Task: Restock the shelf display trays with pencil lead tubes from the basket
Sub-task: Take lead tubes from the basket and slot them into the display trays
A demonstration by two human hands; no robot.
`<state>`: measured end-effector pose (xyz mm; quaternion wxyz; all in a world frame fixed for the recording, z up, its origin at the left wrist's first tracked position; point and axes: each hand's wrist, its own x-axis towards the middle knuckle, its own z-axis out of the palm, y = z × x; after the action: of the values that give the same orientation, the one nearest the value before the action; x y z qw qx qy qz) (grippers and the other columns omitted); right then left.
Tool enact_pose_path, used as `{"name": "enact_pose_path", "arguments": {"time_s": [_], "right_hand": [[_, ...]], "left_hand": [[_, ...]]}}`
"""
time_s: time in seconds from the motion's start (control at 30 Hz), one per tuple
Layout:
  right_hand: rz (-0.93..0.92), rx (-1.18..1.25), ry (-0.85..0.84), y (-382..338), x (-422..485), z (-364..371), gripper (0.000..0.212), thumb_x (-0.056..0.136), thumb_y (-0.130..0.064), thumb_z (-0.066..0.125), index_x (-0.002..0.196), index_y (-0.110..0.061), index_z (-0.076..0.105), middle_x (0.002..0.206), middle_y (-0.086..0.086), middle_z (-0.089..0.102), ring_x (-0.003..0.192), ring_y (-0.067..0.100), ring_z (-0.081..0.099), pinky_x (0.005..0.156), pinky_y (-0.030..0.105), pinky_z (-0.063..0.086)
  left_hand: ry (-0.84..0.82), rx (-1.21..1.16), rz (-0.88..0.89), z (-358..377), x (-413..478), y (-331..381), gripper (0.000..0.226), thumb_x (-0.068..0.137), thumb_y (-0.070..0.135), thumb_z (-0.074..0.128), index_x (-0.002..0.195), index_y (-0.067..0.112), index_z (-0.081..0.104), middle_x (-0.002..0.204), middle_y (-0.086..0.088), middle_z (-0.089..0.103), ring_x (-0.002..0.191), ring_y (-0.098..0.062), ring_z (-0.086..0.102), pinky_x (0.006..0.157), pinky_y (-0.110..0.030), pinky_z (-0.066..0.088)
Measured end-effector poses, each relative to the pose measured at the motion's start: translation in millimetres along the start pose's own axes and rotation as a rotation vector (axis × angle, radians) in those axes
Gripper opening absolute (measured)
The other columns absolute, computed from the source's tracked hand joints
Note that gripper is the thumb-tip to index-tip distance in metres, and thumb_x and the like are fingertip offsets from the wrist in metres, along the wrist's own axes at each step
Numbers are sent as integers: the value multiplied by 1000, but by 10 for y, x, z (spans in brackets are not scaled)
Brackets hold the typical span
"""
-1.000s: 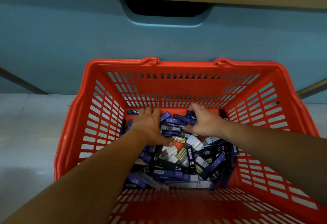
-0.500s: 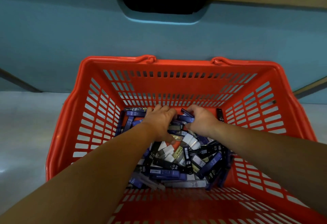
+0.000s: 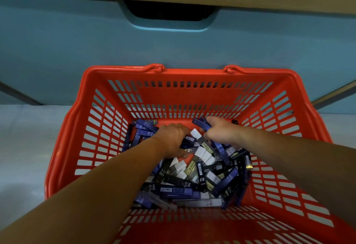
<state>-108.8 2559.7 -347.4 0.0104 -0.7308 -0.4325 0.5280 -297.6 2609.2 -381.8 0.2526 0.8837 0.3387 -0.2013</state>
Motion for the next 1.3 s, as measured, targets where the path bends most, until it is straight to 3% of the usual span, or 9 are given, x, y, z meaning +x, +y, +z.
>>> {"name": "enact_pose_path", "arguments": {"time_s": [0.27,0.33,0.47,0.63,0.7,0.83,0.97,1.13,1.3], "right_hand": [[-7,-2,-93,-49,-50,88,9,103,-23,61,109,-17,62,87,9,60,74,21,58,69,37,51],[3,24,-100,-94,-114,79,23,105,-38,57,108,-15,60,94,10,60,81,21,60,74,36,51],[78,71,-147,-129,-195,-23,51,106,-50,50,140,-13,53,150,13,51,140,35,49,109,49,44],[59,169,-279,-15,-138,-61,87,84,-83,48,142,-19,56,127,1,65,121,18,59,119,58,36],[48,140,-293,-37,-153,-41,83,83,-83,55,147,-30,51,135,-3,64,132,16,51,121,51,30],[-40,126,-159,-61,-83,87,38,94,-41,75,126,-27,60,112,6,75,85,14,71,75,31,58],[-45,95,-115,-103,-84,113,4,102,-14,60,107,-13,59,78,5,69,61,17,61,51,27,48],[24,36,-122,-101,-187,-79,16,99,-11,60,114,-14,59,79,11,64,59,22,61,57,34,53],[72,116,-156,-113,-319,-167,39,94,-22,76,122,-11,51,80,14,60,57,22,57,52,30,53]], "left_hand": [[-31,29,2,-31,5,10,62,87,50,76,139,26,52,131,-1,59,122,-25,55,103,-44,42],[-33,19,20,-16,4,-6,56,90,49,73,137,24,54,129,-1,61,120,-25,56,103,-43,43],[-22,-20,35,-11,17,-55,52,92,45,72,135,20,58,125,-1,65,114,-25,60,96,-41,49],[41,-185,38,-114,22,-95,51,96,29,71,143,17,55,127,-7,68,111,-25,65,83,-28,48],[44,-203,34,-124,25,-83,49,94,25,70,141,18,56,123,-8,70,107,-25,66,82,-29,51],[38,-171,-7,-137,72,6,47,92,28,68,137,18,58,117,-7,70,101,-26,67,82,-36,56],[71,-188,-68,-88,132,60,46,91,27,71,135,21,59,118,-7,70,101,-26,67,79,-34,55],[38,-261,-37,-189,109,51,40,95,33,68,133,24,62,112,-4,71,99,-25,67,79,-34,54],[150,-449,-54,-496,-88,-14,18,87,20,73,88,22,56,75,8,57,71,-15,59,53,-20,41]]}}
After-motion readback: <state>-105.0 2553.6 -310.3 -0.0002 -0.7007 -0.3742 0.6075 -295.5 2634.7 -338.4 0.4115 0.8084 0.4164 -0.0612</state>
